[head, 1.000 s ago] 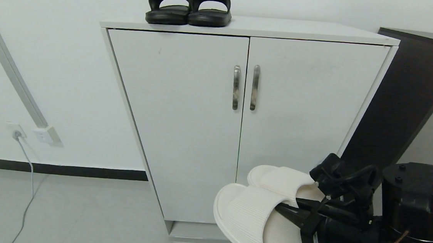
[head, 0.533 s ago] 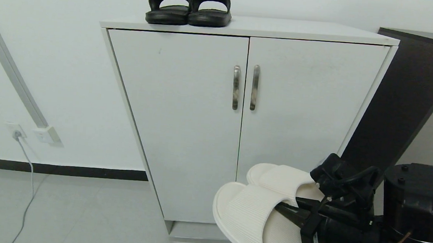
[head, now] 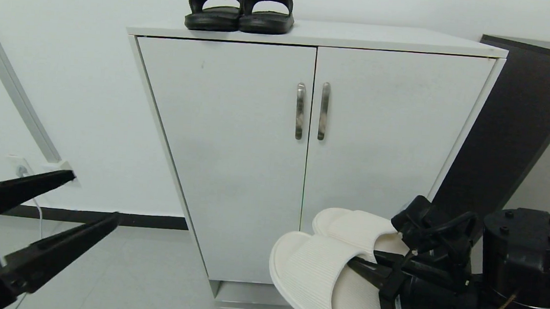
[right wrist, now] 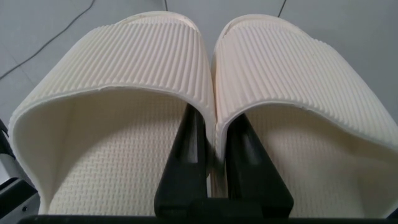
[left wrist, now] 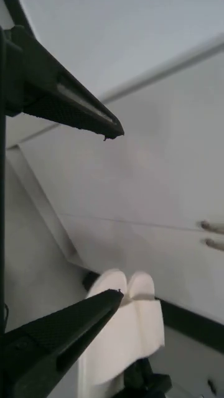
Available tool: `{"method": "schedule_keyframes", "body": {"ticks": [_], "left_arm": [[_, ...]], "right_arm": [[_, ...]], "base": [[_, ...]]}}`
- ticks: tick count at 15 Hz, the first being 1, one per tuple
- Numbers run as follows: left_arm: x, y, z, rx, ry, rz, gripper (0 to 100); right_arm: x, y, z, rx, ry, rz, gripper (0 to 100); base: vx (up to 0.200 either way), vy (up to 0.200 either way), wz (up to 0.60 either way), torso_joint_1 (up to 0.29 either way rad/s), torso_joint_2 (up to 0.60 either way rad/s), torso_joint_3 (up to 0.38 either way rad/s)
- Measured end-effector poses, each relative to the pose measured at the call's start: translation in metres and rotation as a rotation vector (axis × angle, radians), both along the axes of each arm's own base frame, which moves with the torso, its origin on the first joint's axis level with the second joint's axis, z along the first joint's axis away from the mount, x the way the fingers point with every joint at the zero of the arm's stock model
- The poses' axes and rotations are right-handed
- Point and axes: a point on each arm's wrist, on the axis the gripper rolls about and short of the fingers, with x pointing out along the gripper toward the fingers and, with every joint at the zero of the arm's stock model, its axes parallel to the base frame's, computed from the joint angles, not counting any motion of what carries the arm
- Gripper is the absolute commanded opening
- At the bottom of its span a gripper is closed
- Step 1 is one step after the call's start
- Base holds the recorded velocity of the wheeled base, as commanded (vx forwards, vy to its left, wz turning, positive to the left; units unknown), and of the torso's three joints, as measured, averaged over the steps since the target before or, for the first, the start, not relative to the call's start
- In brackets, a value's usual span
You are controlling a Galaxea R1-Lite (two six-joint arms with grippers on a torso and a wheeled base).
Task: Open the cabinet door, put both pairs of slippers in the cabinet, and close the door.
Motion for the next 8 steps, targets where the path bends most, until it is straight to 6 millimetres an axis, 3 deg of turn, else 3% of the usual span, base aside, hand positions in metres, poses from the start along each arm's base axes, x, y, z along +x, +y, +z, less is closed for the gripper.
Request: {"method": "schedule_keyframes", "body": {"ticks": [8], "left_arm": [[0.082, -0.07, 0.03, -0.086, -0.009, -0.26, 100]], "right_arm": [[0.0, 0.0, 0.0, -0.001, 0.001, 0.0, 0]], "base": [[0.0, 0.0, 0.0, 0.0, 0.0, 0.0]]}}
